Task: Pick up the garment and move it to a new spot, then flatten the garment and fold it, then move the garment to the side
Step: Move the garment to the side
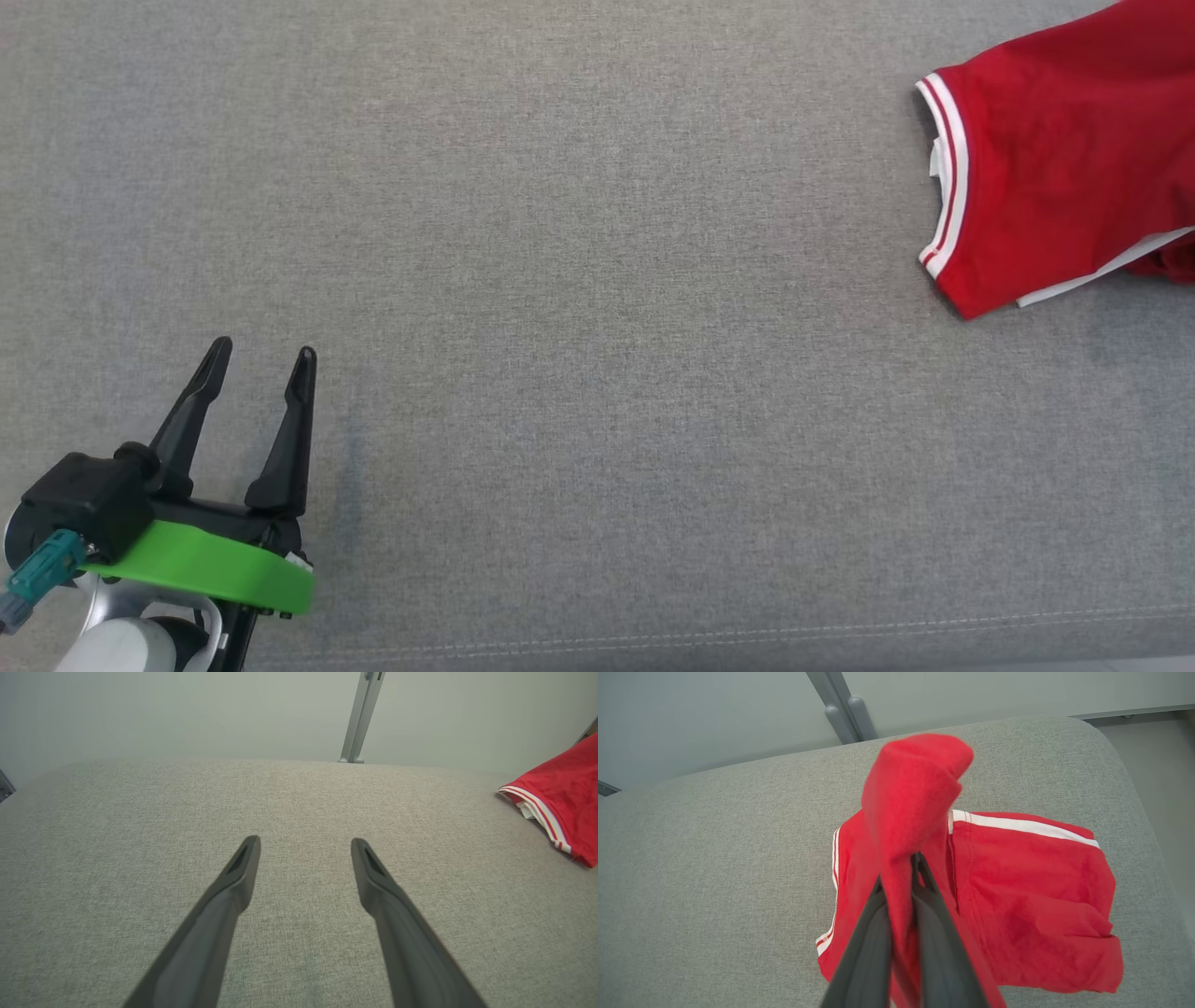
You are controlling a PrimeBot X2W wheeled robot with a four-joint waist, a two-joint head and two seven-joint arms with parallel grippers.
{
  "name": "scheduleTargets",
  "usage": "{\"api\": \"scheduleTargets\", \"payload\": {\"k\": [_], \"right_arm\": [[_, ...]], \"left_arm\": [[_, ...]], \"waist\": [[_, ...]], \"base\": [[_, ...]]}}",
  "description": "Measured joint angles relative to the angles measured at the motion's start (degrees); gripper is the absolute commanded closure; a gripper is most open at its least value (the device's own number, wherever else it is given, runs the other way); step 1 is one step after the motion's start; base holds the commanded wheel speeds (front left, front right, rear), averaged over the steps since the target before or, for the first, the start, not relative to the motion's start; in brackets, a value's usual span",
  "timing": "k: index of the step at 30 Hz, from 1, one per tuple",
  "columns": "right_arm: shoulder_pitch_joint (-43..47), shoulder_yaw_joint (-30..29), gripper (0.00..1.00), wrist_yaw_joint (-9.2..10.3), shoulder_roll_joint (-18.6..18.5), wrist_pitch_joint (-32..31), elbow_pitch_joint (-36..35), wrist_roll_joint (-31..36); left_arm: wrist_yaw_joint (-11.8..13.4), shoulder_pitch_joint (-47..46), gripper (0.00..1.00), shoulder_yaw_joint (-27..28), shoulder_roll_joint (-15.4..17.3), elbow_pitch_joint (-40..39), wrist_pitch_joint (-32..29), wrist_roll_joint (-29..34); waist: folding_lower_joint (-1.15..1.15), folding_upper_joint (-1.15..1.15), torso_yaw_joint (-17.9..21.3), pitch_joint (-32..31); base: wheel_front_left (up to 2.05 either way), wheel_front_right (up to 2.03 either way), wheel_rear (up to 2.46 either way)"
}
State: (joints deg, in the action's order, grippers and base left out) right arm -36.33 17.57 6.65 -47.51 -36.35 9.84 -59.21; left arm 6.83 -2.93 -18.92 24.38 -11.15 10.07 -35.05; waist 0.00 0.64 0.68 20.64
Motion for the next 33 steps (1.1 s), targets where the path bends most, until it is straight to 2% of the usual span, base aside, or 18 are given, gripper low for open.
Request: {"api": "scheduleTargets", "payload": {"k": [8,22,29,30,31,33], "right_arm": [[-0.69,-1.9,1.0,0.19,-0.09,0.07,0.4,-0.44],[-0.38,-6.86,1.0,0.53,1.4,5.73,6.46,-1.02],[1.54,-7.01,1.0,0.53,4.86,9.62,8.68,0.42],[1.9,-6.88,0.97,0.53,5.25,10.13,9.2,0.75],[2.14,-6.86,0.88,0.54,5.56,11.14,9.88,1.35],[2.81,-6.87,0.88,0.54,6.05,12.71,11.12,2.58]], "left_arm": [[0.0,-0.05,0.0,0.19,0.32,-0.38,-1.0,0.11],[0.0,-0.17,0.0,0.23,0.89,-0.89,-2.98,0.53],[0.0,-0.18,0.0,0.38,1.63,-1.12,-4.04,0.56],[0.0,-0.17,0.0,0.42,1.71,-1.13,-4.05,0.64],[0.0,-0.17,0.0,0.49,1.76,-1.2,-4.1,0.77],[0.0,-0.17,0.0,0.66,1.79,-1.34,-4.53,1.0]], "waist": [[0.0,0.0,1.45,0.57],[0.0,0.0,2.66,1.6],[0.0,0.0,3.21,1.82],[0.0,0.0,3.33,1.85],[0.0,0.0,3.45,1.87],[0.0,0.0,3.69,1.88]], "base": [[0.0,0.0,0.0],[0.0,0.0,0.0],[0.0,0.0,0.0],[0.0,0.0,0.0],[0.0,0.0,0.0],[0.0,0.0,0.0]]}}
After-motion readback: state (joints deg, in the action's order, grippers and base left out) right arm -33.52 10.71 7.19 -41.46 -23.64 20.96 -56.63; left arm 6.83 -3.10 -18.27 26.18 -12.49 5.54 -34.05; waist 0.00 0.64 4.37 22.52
